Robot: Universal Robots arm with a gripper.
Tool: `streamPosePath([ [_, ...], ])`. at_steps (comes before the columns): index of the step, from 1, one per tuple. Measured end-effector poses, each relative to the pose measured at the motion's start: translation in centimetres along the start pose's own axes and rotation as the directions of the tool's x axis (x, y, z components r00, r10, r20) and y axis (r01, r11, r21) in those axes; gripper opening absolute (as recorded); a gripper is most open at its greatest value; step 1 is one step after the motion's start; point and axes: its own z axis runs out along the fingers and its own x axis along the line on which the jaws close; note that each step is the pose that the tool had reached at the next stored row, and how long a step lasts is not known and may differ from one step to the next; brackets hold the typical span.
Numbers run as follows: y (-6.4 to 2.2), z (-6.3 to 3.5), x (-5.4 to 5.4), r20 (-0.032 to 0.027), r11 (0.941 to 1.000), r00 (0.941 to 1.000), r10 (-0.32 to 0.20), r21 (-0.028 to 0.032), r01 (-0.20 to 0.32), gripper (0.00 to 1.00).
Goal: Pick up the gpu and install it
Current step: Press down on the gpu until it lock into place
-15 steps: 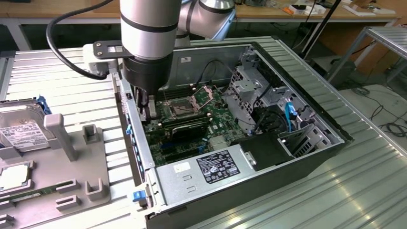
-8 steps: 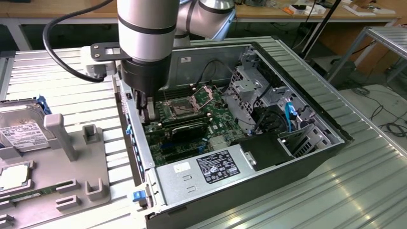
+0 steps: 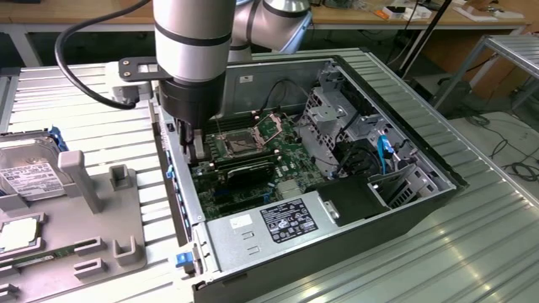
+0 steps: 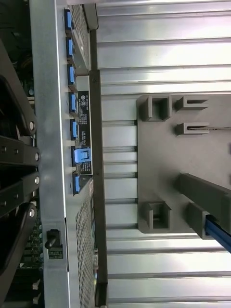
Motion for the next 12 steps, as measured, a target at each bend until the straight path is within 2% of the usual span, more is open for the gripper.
streamPosePath([
  [2,0.00,0.14,0.1,0.0014,1.0000,1.0000,0.001,0.0012,-0.001,0.11],
  [5,-0.03,0.05,0.1,0.0014,1.0000,1.0000,0.002,-0.0002,-0.002,0.11],
  [9,-0.07,-0.52,0.0,0.0061,1.0000,0.9999,0.008,0.0004,-0.008,0.11],
  [12,-0.22,-0.88,0.0,0.0048,0.9999,0.9999,0.011,-0.0013,-0.011,0.11],
])
